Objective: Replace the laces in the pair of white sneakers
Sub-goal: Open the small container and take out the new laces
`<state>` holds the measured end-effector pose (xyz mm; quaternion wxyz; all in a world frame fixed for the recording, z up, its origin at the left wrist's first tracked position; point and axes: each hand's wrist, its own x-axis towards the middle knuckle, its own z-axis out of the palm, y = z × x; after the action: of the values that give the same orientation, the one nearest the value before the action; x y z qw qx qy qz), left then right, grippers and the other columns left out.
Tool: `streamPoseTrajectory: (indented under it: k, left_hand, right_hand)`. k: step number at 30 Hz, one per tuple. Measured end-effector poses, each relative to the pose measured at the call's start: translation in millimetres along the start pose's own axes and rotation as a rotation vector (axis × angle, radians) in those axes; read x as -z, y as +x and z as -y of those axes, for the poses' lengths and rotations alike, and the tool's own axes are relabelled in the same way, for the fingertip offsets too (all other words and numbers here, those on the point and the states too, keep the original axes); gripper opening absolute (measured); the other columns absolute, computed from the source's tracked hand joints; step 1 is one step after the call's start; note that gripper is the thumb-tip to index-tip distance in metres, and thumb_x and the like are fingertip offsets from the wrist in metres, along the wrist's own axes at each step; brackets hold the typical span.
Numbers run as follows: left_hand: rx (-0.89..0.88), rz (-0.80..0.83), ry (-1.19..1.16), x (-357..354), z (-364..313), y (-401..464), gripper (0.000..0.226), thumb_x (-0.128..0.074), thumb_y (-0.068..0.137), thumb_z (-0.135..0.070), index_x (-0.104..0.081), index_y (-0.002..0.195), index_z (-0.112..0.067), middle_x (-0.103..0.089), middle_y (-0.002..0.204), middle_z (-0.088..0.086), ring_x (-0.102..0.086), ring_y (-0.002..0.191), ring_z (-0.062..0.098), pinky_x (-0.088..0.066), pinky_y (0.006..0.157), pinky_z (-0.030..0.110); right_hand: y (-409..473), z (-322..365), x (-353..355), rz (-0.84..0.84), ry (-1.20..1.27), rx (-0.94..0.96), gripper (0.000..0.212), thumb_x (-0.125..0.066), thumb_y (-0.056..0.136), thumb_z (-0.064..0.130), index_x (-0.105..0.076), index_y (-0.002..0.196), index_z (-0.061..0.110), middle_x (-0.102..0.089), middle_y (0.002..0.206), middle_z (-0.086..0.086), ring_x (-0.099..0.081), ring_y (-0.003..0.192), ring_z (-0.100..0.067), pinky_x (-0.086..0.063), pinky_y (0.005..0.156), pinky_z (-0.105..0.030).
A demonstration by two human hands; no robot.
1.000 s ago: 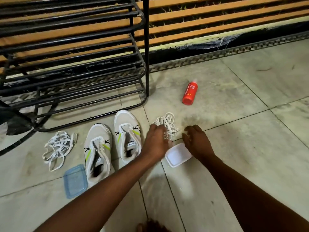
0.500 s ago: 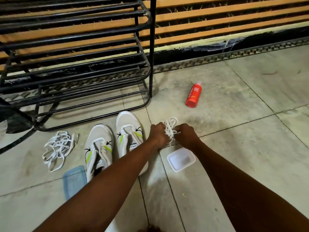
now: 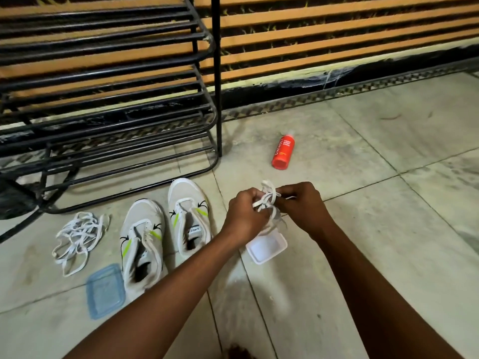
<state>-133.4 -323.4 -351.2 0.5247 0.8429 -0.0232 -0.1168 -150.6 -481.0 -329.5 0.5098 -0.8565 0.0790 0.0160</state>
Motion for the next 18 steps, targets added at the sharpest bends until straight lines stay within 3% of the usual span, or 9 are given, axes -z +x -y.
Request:
streamPoseTrajectory:
  k: [4,6,8,11,13,16,18]
  left_hand:
    - [-0.083,0.135,0.149,4.0,2.5,-17.9,0.015,-0.07,0.083,-0.012,-0.066,0.085,-0.027,-0.069,0.077,-0.01,-0.072,0.084,0.018,-0.047,0.065,0.022]
    - [-0.105,0.205,0.22,4.4,9.3,-24.5,0.018,-0.068,0.082,-0.011,-0.066,0.086,-0.029,-0.071,0.083,-0.003,-0.072,0.092,0.023,-0.043,0.067,0.022]
    - [-0.08,0.225,0.276,3.6,19.7,-28.8,0.016,-0.071,0.083,-0.012,-0.07,0.095,-0.023,-0.075,0.096,0.005,-0.07,0.099,0.027,-0.045,0.071,0.024]
    - [0.001,0.211,0.293,0.3,30.9,-36.0,0.036,-0.07,0.083,-0.006,-0.068,0.117,-0.016,-0.073,0.114,0.005,-0.068,0.109,0.024,-0.048,0.082,0.024]
    - [0.01,0.183,0.284,-1.2,40.0,-38.8,0.044,-0.067,0.078,-0.002,-0.067,0.119,-0.017,-0.071,0.114,0.003,-0.067,0.108,0.022,-0.051,0.083,0.025]
    - [-0.032,0.119,0.262,1.6,47.4,-45.7,0.043,-0.062,0.079,0.001,-0.067,0.118,-0.017,-0.07,0.112,0.002,-0.065,0.103,0.018,-0.051,0.084,0.024]
    - [-0.039,0.104,0.252,3.3,52.3,-48.4,0.037,-0.056,0.084,0.001,-0.069,0.114,-0.016,-0.071,0.109,0.004,-0.064,0.104,0.017,-0.052,0.086,0.027]
  right_hand:
    - [-11.1,-6.4,13.2,0.116,-0.13,-0.024,0.018,-0.075,0.08,0.027,-0.076,0.072,0.011,-0.069,0.064,-0.011,-0.063,0.062,-0.009,-0.055,0.065,-0.04]
    - [-13.8,-13.3,8.3,0.185,-0.189,-0.078,0.021,-0.074,0.078,0.02,-0.069,0.061,0.009,-0.063,0.057,-0.013,-0.053,0.055,-0.008,-0.047,0.058,-0.034]
    - [-16.1,-21.2,-5.7,0.212,-0.254,-0.122,0.022,-0.071,0.075,0.011,-0.063,0.055,0.007,-0.061,0.052,-0.009,-0.049,0.051,-0.009,-0.04,0.056,-0.027]
    - [-18.0,-34.9,-32.0,0.184,-0.445,-0.106,0.03,-0.063,0.074,0.012,-0.048,0.048,0.008,-0.048,0.047,-0.006,-0.044,0.052,-0.015,-0.029,0.049,-0.021]
    - [-20.2,-44.5,-47.4,0.186,-0.549,-0.032,0.028,-0.054,0.074,0.021,-0.041,0.05,0.016,-0.042,0.05,0.001,-0.043,0.053,-0.018,-0.023,0.049,-0.02]
    - [-20.7,-62.4,-60.6,0.248,-0.613,0.027,0.016,-0.064,0.085,0.014,-0.066,0.071,0.006,-0.067,0.074,-0.01,-0.064,0.071,-0.026,-0.033,0.06,-0.024]
    - [-22.9,-63.6,-62.1,0.326,-0.641,0.056,0.011,-0.063,0.089,0.007,-0.071,0.084,0.002,-0.072,0.087,-0.013,-0.067,0.082,-0.028,-0.032,0.063,-0.022]
